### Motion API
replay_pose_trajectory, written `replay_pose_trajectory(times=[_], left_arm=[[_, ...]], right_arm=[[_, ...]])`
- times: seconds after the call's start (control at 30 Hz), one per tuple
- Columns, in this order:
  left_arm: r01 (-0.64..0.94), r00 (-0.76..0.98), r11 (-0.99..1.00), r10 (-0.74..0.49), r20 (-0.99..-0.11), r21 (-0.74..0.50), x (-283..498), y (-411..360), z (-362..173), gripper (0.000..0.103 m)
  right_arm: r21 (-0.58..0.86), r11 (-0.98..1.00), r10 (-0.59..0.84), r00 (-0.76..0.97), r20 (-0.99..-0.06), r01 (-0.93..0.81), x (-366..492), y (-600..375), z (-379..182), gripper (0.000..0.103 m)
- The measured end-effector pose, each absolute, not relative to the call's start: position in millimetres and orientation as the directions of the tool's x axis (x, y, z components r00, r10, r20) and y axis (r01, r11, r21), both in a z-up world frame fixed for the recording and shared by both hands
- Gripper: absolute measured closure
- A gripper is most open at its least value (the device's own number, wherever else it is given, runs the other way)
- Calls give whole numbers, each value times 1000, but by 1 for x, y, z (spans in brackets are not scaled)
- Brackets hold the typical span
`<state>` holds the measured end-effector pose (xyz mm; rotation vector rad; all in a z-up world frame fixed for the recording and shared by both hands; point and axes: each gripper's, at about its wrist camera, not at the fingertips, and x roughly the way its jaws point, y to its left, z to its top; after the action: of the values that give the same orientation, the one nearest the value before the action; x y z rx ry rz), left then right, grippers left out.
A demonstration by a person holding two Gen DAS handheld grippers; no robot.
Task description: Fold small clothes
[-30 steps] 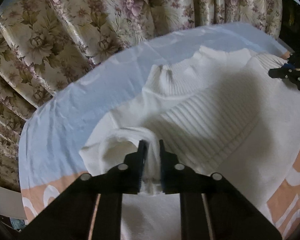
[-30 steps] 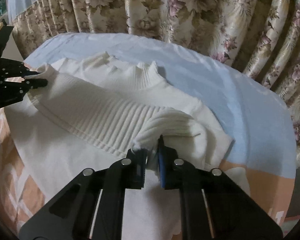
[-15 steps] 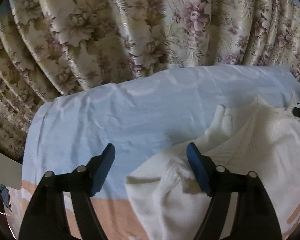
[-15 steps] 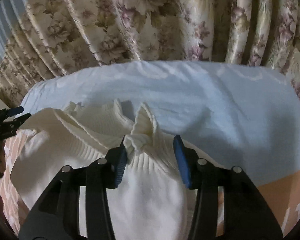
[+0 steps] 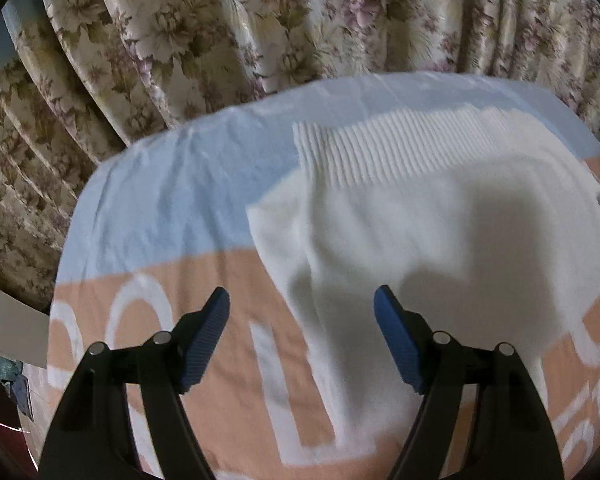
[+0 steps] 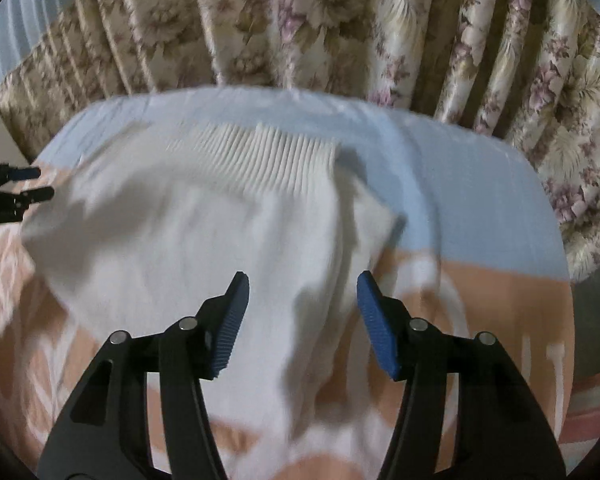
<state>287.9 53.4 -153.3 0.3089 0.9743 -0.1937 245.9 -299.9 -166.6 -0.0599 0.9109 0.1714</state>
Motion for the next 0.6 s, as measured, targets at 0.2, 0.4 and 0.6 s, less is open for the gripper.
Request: replay_pose_trajectory(times=[0.2,0.4,0.6], left_arm=[[325,478,944,-114,-871,55,267,52,-170,66],[317,498,948,-132,-857,37,255,53,-162,84],[349,548,930,-103,-830,115,228,50,-154,96]], right_arm=[[100,984,167,565,-808,-148,232,-303,-181,67],[33,982,142,620,-771,-184,224,-291,-173,96],[-131,941,117,665,-738,-311,197,-283,-167,96]])
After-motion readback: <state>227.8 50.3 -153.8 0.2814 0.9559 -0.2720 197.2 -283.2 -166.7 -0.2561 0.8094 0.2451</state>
